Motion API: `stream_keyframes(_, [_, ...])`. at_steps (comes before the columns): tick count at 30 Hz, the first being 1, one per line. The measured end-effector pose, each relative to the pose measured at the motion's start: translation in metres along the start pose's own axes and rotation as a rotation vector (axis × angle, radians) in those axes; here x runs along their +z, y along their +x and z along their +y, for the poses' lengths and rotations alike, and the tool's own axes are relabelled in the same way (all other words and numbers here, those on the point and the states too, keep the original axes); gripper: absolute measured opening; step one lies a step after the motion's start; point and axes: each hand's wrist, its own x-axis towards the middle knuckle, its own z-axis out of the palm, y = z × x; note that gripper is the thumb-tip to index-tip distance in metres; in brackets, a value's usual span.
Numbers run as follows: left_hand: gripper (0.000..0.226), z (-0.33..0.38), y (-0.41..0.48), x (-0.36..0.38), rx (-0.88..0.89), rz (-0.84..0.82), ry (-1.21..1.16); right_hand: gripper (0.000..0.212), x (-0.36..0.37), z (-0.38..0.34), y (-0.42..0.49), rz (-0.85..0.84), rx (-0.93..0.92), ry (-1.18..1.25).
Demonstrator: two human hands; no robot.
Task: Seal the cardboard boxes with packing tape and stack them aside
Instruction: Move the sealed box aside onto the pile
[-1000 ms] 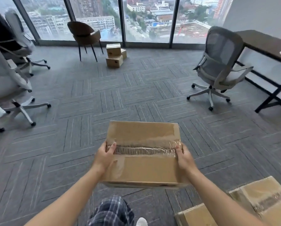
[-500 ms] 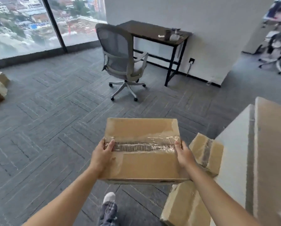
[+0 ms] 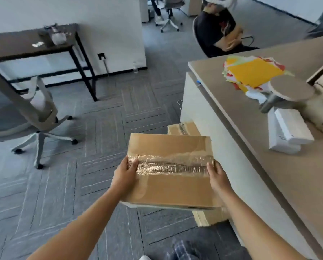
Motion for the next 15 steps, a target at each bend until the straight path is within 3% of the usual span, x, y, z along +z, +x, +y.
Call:
stream_keyframes(3, [0.058,0.023,0.033,0.031,0.082,-0.138,0.084,0.055,-0.012,0.023,0.0,0.125,0.066,0.057])
stream_keyframes(15, [0.063,0.097,0.117,0.186,0.291,-0.609,0.322,0.047,-0.032,0.121,0.011,0.515,0.369,0.317])
